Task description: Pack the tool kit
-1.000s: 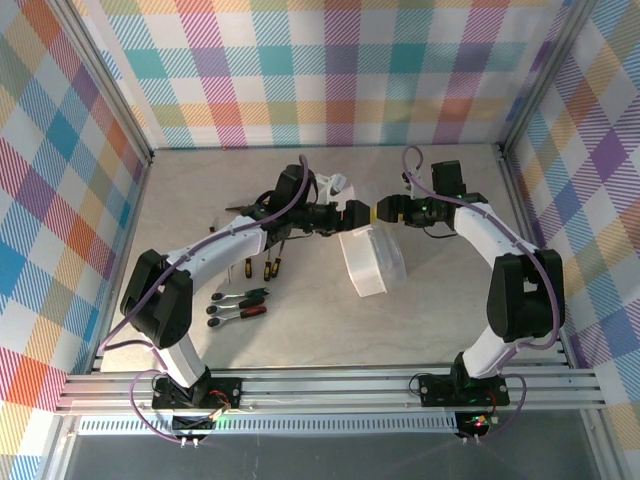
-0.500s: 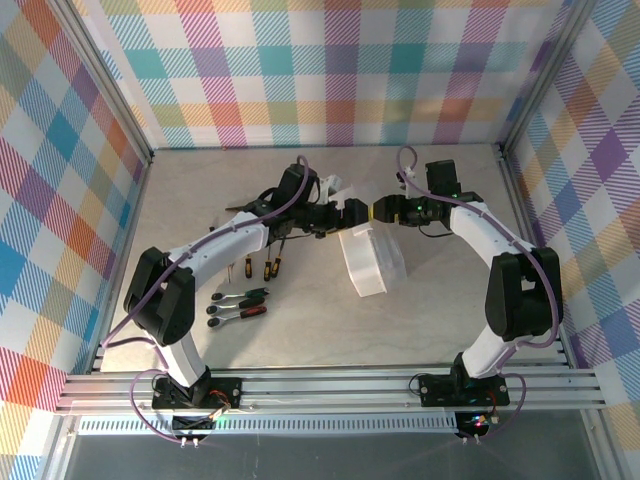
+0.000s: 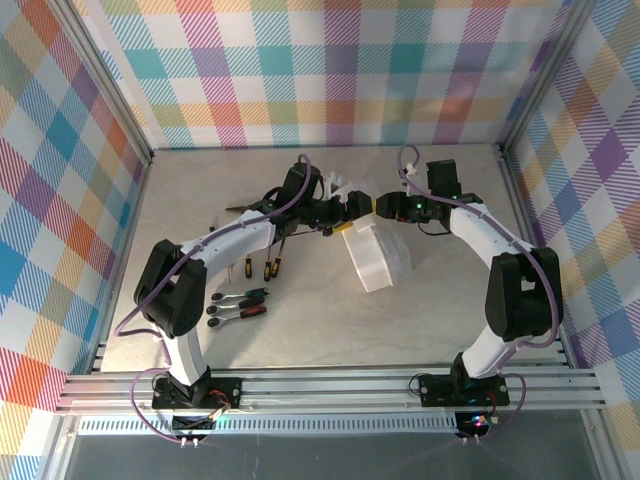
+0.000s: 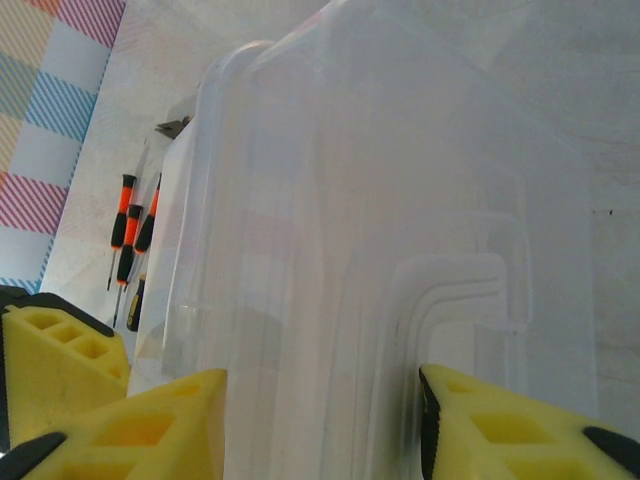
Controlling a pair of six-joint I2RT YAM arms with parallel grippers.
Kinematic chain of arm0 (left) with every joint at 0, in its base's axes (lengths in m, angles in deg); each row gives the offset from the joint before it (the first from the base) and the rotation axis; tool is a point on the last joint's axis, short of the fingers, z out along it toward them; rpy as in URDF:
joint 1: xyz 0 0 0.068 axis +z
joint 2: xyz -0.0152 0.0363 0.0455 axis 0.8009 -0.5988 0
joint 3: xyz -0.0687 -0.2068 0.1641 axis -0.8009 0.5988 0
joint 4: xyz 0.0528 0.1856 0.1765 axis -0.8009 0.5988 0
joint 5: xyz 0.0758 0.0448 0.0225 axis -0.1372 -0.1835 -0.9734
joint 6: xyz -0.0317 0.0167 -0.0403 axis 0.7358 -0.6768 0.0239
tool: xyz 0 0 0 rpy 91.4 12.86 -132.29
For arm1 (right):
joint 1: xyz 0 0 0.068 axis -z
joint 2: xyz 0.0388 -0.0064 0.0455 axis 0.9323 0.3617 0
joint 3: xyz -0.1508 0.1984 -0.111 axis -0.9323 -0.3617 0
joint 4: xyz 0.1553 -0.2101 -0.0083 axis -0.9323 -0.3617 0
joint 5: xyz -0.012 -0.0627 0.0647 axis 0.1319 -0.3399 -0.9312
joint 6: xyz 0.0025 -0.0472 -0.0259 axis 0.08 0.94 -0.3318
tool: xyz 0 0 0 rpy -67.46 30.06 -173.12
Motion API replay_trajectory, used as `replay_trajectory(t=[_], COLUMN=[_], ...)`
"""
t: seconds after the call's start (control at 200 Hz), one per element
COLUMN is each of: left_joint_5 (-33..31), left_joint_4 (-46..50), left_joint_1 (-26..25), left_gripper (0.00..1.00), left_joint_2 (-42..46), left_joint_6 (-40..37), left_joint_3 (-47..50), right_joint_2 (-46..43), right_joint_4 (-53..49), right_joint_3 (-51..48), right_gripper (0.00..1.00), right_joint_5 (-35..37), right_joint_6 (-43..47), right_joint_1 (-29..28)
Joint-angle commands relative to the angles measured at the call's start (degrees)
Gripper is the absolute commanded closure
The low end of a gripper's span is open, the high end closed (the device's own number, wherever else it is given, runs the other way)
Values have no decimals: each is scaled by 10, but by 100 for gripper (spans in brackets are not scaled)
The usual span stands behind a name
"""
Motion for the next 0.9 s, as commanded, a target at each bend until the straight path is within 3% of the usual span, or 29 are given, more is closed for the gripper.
replay_trajectory(t=[0.0, 0.47, 0.895], left_joint_5=[12, 34, 54], left_joint_4=[-21, -100, -306], left_joint_1=[-5, -5, 1], left_gripper=[0, 0, 0], left_joint_2=[-30, -59, -54], left_joint_6=[14, 36, 68], left_joint_3=[-17, -22, 44], right_joint_2=[10, 38, 48], right_joint_4=[-7, 22, 16], right_joint_3=[-36, -62, -68], right_gripper=[55, 68, 76], right_joint_5=[-4, 1, 5], right_joint_6=[-24, -64, -70], right_joint_1=[-30, -84, -86])
